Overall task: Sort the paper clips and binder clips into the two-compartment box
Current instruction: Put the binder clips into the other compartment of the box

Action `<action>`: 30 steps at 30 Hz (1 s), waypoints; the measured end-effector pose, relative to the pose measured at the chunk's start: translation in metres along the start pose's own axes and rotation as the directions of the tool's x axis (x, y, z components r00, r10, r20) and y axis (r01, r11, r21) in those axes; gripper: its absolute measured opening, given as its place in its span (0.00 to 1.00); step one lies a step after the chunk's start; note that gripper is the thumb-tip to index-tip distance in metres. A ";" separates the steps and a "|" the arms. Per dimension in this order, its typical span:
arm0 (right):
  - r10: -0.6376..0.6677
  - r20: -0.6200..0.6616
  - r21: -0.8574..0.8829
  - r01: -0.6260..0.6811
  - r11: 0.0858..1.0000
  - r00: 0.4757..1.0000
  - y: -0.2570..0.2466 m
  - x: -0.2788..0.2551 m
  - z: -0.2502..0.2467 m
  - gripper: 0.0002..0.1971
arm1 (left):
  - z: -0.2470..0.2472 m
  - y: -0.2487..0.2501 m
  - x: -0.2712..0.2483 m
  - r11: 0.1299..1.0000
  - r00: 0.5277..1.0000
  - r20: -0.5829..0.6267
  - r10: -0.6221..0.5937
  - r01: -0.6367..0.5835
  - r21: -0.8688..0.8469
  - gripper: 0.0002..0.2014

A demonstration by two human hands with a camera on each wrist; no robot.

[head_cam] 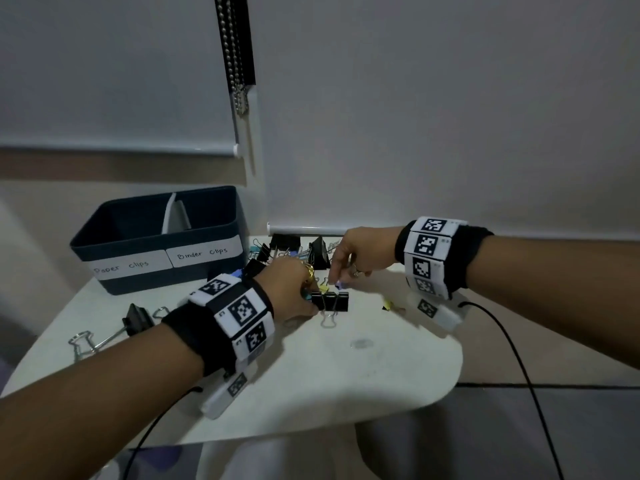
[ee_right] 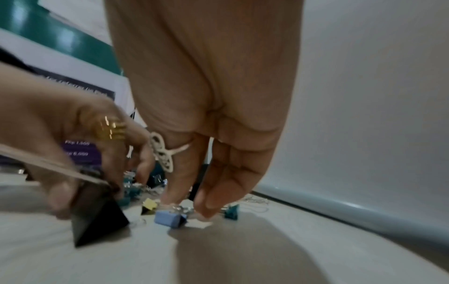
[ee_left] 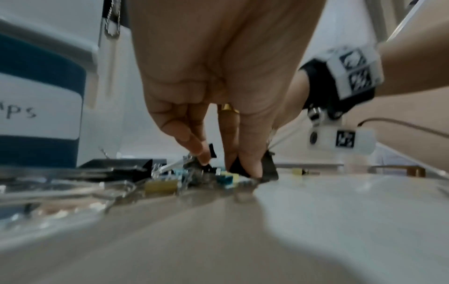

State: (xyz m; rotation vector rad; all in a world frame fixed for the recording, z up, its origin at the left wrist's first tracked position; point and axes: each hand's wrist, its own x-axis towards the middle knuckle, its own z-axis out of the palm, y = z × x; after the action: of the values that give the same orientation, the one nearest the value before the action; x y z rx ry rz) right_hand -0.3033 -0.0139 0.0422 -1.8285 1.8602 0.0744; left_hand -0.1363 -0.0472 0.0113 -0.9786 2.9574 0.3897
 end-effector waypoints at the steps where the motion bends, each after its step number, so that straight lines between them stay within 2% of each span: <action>1: -0.011 -0.018 -0.014 0.011 1.000 1.000 0.001 -0.001 0.000 0.14 | 0.000 -0.001 -0.003 1.000 1.000 -0.026 0.008 -0.008 0.018 0.14; 4: -0.031 -0.084 -0.030 0.028 0.999 0.996 0.001 -0.006 0.002 0.14 | -0.004 -0.005 -0.009 0.999 0.994 -0.105 -0.011 0.015 0.043 0.14; 6: -0.047 -0.076 -0.017 0.045 0.999 0.996 -0.002 -0.011 0.005 0.15 | -0.007 -0.008 -0.012 0.997 0.990 -0.139 -0.028 0.038 0.064 0.14; 8: -0.062 -0.062 -0.075 0.057 0.996 0.996 -0.009 -0.016 0.010 0.14 | -0.008 -0.007 -0.014 0.995 0.988 -0.147 -0.043 0.055 0.079 0.13; 11: -0.080 -0.130 -0.192 0.054 0.980 0.988 -0.016 -0.019 0.015 0.13 | -0.007 -0.005 -0.018 0.995 0.986 -0.144 -0.088 0.094 0.031 0.11; 15: -0.078 -0.206 -0.206 0.035 0.978 0.975 -0.016 -0.031 0.013 0.11 | -0.010 -0.014 -0.027 0.984 0.964 -0.198 -0.175 0.168 -0.052 0.12; 18: -0.085 -0.213 -0.206 0.040 0.978 0.973 -0.021 -0.040 0.017 0.11 | -0.013 -0.021 -0.040 0.984 0.958 -0.224 -0.177 0.168 -0.061 0.12; 21: -0.077 -0.302 -0.256 -0.003 0.967 0.950 -0.022 -0.036 0.018 0.12 | -0.015 -0.026 -0.053 0.983 0.951 -0.248 -0.183 0.174 -0.057 0.14; 23: -0.024 -0.264 -0.312 -0.062 0.948 0.964 -0.020 -0.030 0.013 0.15 | -0.016 -0.034 -0.063 0.979 0.949 -0.238 -0.206 0.197 -0.058 0.14; 25: 0.055 -0.146 -0.334 -0.102 0.937 0.988 -0.019 -0.028 0.011 0.20 | -0.016 -0.043 -0.075 0.970 0.951 -0.193 -0.240 0.242 -0.009 0.14; 27: 0.063 -0.057 -0.352 -0.079 0.933 0.996 -0.024 -0.029 0.013 0.22 | -0.017 -0.053 -0.089 0.956 0.947 -0.152 -0.283 0.291 0.033 0.14; 30: 0.063 -0.012 -0.428 -0.062 0.902 0.998 -0.034 -0.030 0.023 0.24 | -0.019 -0.067 -0.105 0.942 0.933 -0.171 -0.318 0.331 0.058 0.15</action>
State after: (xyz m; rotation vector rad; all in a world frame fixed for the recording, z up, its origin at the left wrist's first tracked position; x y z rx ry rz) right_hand -0.2655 0.0201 0.0451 -2.0449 2.0186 0.5498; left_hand -0.0107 -0.0420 0.0228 -1.5209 2.8347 0.1814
